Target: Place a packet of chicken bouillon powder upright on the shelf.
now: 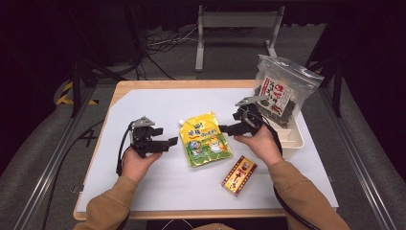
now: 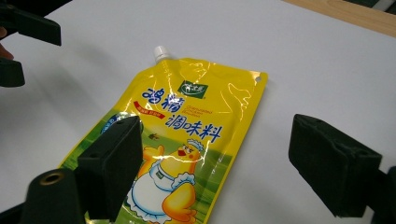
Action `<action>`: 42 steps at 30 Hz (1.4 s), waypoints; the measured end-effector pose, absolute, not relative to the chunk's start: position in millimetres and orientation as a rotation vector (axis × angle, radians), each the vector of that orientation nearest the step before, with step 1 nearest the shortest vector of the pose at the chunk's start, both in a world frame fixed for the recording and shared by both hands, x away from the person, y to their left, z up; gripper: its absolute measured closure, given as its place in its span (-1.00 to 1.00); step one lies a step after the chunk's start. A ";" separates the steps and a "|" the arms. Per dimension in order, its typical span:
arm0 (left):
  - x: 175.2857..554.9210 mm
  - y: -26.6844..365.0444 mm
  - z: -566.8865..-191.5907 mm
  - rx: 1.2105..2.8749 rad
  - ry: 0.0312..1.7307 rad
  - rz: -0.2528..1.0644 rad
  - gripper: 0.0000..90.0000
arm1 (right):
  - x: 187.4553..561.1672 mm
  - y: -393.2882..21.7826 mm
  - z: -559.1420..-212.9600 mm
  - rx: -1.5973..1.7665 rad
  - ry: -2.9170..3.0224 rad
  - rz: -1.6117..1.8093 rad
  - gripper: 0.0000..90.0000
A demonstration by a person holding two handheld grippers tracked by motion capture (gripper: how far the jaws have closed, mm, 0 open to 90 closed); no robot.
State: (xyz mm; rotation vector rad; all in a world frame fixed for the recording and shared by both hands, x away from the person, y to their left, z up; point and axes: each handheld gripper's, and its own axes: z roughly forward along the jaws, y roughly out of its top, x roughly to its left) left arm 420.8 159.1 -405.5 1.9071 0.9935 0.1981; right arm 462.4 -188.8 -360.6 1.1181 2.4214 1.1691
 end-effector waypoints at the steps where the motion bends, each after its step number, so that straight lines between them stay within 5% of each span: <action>1: 421.5 158.7 -406.6 1.908 0.990 0.199 -0.57 | 462.5 -187.1 -362.3 1.120 2.423 1.164 -0.60; 42: 419.6 171.3 -410.0 1.898 0.998 0.173 -0.48 | 486.2 -150.3 -412.1 1.316 2.539 0.984 -0.62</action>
